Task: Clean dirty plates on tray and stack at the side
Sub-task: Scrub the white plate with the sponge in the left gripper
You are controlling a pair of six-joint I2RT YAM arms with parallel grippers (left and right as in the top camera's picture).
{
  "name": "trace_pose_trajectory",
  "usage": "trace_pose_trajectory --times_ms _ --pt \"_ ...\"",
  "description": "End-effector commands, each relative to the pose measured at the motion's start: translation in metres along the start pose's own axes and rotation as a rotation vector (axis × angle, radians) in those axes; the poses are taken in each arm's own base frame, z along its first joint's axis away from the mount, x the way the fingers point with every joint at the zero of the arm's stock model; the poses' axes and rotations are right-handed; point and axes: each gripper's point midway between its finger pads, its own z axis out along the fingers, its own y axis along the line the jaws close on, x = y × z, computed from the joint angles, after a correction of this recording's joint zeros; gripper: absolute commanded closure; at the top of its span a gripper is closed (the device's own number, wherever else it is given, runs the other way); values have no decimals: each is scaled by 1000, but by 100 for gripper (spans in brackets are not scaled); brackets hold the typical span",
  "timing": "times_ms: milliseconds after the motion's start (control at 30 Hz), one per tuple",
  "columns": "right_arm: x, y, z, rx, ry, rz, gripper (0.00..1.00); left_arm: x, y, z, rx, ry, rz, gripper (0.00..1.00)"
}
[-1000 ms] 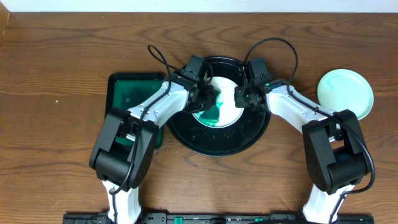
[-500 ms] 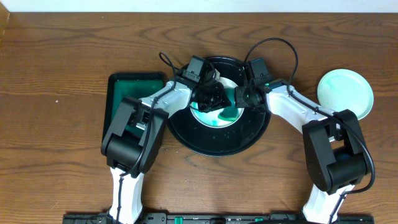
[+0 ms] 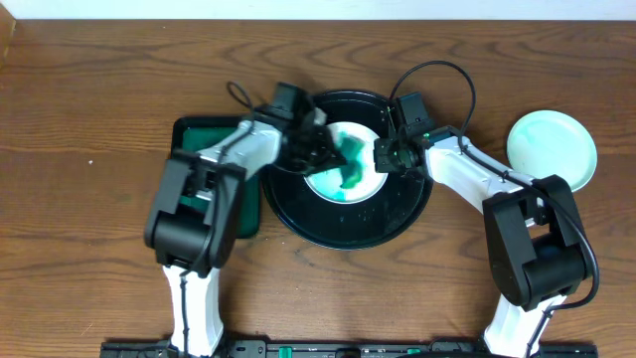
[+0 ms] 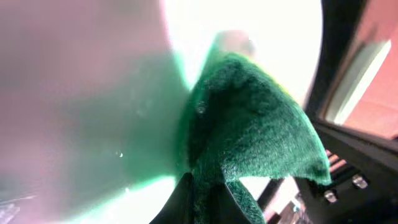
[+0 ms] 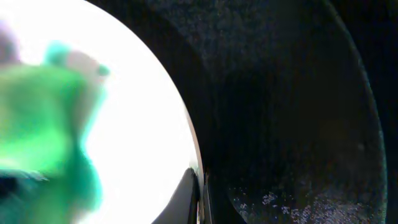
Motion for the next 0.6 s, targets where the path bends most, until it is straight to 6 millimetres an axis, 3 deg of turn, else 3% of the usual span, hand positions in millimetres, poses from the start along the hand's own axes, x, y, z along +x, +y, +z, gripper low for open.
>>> trace_pose_trajectory --times_ms 0,133,300,467,567 --pt "23 5 13 -19 76 2 99 -33 115 -22 -377 -153 -95 93" --pt "22 5 13 -20 72 1 99 -27 148 -40 -554 -155 -91 93" --pt "22 5 13 -20 72 1 99 -23 169 -60 -754 -178 -61 93" --pt "22 6 13 -20 72 1 99 -30 169 -94 -940 -265 2 93" --pt "22 6 13 -20 72 1 99 -37 150 -113 -987 -332 81 93"
